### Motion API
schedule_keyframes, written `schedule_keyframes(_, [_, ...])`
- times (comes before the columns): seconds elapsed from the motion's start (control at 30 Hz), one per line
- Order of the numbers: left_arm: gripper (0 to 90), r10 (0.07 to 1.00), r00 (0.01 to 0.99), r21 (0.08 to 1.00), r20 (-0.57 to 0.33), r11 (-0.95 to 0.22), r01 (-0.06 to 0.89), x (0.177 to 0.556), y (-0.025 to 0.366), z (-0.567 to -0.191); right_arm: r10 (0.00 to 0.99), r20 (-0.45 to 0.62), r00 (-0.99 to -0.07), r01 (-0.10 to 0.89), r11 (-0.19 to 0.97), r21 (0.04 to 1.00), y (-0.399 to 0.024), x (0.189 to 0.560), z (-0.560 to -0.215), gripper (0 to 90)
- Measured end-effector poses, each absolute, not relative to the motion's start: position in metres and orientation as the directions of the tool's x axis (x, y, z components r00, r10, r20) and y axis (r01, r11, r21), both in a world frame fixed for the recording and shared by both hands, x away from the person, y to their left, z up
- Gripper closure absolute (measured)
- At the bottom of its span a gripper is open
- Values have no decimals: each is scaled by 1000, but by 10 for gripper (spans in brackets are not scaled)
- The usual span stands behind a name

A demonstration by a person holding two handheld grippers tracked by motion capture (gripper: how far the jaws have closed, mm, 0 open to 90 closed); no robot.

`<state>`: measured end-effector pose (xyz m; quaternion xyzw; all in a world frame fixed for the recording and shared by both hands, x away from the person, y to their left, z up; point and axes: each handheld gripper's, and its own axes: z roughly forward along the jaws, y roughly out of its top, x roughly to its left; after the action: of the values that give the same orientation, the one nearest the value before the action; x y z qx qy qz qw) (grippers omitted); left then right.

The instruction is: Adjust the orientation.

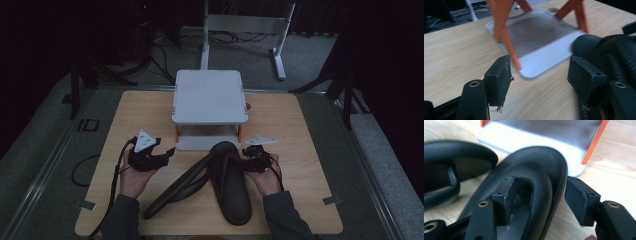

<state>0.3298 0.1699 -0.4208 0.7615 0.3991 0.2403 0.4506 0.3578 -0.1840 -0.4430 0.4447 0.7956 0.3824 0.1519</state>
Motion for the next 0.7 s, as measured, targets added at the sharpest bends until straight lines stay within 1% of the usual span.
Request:
schedule_keyframes(0.1, [354, 812, 583, 875, 31, -304, 377, 329, 161, -416, 818, 95, -567, 570, 306, 763, -184, 356, -434, 391])
schedule_keyframes(0.23, [355, 800, 598, 866, 48, -332, 374, 328, 153, -412, 810, 101, -578, 560, 304, 771, -183, 355, -428, 392])
schedule_keyframes(0.27, [355, 785, 616, 858, 62, -358, 370, 327, 147, -410, 810, 101, -578, 560, 304, 771, -183, 355, -428, 392])
schedule_keyframes(0.37, [358, 762, 642, 849, 82, -391, 355, 325, 140, -408, 788, 100, -608, 535, 313, 785, -179, 352, -425, 384])
schedule_keyframes(0.5, [358, 740, 668, 850, 83, -403, 340, 320, 133, -405, 757, 87, -647, 499, 335, 799, -173, 348, -422, 367])
schedule_keyframes(0.7, [357, 689, 720, 828, 85, -451, 333, 310, 123, -404, 735, 70, -675, 479, 363, 800, -164, 349, -420, 361])
